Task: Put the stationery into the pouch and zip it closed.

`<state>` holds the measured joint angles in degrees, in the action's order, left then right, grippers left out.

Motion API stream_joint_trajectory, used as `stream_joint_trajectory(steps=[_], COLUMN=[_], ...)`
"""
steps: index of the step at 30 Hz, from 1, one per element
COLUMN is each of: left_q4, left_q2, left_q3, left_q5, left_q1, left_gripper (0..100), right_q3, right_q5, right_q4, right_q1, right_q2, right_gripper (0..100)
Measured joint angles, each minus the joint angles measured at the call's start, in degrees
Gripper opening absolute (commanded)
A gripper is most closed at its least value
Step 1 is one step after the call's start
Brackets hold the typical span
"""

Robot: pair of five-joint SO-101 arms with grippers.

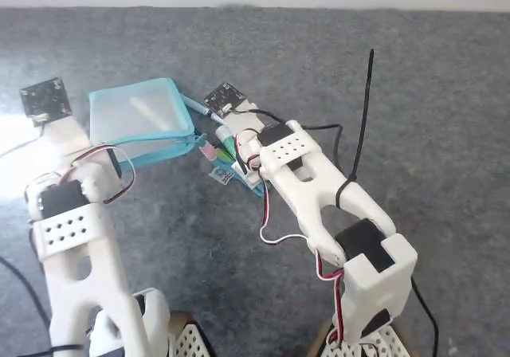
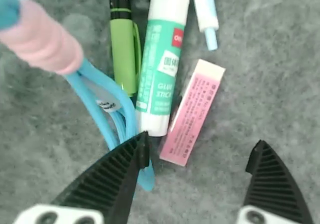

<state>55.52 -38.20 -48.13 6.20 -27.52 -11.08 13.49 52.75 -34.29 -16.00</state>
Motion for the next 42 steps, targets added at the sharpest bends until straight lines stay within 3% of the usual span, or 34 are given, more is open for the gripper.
stream_joint_trajectory(steps=[6,12,17,23,31,37,42], left_q4=[0.0,0.0,0.0,0.0,0.0,-0.4,-0.4], left_q2=[0.0,0.0,0.0,0.0,0.0,0.0,0.0], left_q3=[0.0,0.0,0.0,0.0,0.0,0.0,0.0], left_q5=[0.0,0.0,0.0,0.0,0.0,0.0,0.0], left_q1=[0.0,0.0,0.0,0.0,0.0,0.0,1.6], left_gripper=[1,1,1,1,1,1,1], right_q3=[-1.7,-1.8,-1.8,-1.8,-1.8,-4.2,-12.2], right_q5=[0.0,-0.1,0.0,0.0,0.0,0.0,-0.8], right_q4=[-2.7,-2.9,-2.9,-1.5,8.3,11.3,3.8], right_q1=[-0.3,1.8,5.3,7.7,8.7,-0.4,-11.3], right_q2=[-0.6,-3.2,-3.3,-1.1,18.3,34.1,38.6], right_gripper=[29.2,9.7,0.8,0.8,0.8,0.8,0.8])
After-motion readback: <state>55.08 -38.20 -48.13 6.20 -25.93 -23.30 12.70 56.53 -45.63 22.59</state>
